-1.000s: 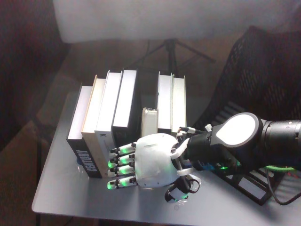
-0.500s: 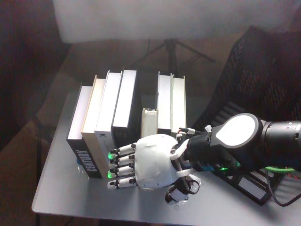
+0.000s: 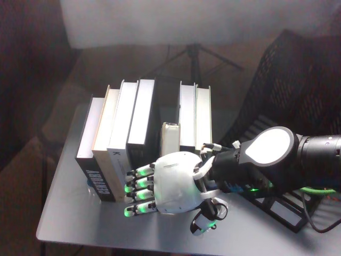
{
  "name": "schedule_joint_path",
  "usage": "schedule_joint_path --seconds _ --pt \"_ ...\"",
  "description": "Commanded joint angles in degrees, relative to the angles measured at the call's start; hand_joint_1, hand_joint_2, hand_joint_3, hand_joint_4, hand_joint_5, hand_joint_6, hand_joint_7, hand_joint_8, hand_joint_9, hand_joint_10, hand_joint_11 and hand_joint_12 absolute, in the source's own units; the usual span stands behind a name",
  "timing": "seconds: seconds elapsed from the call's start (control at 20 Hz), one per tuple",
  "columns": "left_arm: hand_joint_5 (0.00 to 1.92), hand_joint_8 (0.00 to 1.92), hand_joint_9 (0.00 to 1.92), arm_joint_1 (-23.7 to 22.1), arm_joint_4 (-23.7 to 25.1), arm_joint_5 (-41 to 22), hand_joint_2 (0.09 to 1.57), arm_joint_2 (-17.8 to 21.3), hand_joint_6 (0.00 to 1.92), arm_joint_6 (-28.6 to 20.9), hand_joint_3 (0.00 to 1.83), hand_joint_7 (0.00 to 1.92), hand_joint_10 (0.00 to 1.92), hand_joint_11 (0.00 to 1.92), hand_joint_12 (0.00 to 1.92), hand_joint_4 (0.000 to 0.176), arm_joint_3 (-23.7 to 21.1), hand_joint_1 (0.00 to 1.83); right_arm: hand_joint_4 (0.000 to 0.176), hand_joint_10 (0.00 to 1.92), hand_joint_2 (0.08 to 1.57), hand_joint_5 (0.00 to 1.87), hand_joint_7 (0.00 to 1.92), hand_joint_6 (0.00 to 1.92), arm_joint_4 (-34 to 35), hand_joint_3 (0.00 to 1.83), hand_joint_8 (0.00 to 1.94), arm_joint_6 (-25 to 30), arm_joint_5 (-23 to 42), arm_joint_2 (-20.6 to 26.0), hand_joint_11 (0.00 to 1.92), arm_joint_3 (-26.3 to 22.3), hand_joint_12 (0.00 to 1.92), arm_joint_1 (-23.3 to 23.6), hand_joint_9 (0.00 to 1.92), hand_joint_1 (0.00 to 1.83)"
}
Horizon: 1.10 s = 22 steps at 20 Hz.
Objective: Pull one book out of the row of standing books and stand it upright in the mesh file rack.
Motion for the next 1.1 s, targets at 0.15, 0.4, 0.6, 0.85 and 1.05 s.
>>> schedule_joint_path --seconds 0.15,0.4,0.6,0.85,1.05 --pt "0.00 0.00 0.00 -0.2 -1.3 -7.2 1.41 0.2 0.00 -0.3 0.00 0.00 0.00 0.00 0.00 0.065 0.1 0.63 0.000 0.00 0.96 0.00 0.00 0.00 0.0 0.00 0.00 0.3 -1.6 1.1 0.00 0.3 0.00 -0.3 0.00 0.84" --pt "0.00 0.00 0.00 -0.2 -1.4 -7.3 1.41 0.2 0.00 -0.3 0.00 0.00 0.00 0.00 0.00 0.066 0.1 0.65 0.000 0.00 0.98 0.00 0.00 0.00 -0.3 0.00 0.00 0.3 -1.6 1.1 0.00 0.3 0.00 -0.3 0.00 1.02" --pt "0.00 0.00 0.00 -0.2 -1.4 -7.4 1.41 0.3 0.00 -0.2 0.00 0.00 0.00 0.00 0.00 0.058 0.0 0.63 0.000 0.00 1.01 0.00 0.00 0.00 -0.5 0.01 0.00 0.3 -1.7 1.1 0.00 0.3 0.00 -0.3 0.00 1.03" --pt "0.00 0.00 0.00 -0.2 -1.4 -7.5 1.40 0.3 0.00 -0.2 0.00 0.00 0.00 0.00 0.00 0.063 -0.1 0.61 0.000 0.00 1.00 0.00 0.00 0.00 -0.4 0.00 0.00 0.4 -1.7 1.1 0.00 0.1 0.00 -0.3 0.00 1.03" --pt "0.00 0.00 0.00 -0.2 -1.4 -7.6 1.41 0.3 0.00 -0.2 0.00 0.00 0.00 0.00 0.00 0.061 -0.1 0.64 0.018 0.00 1.03 0.00 0.00 0.00 -0.4 0.01 0.00 0.5 -1.7 1.1 0.00 0.0 0.00 -0.3 0.00 0.98"
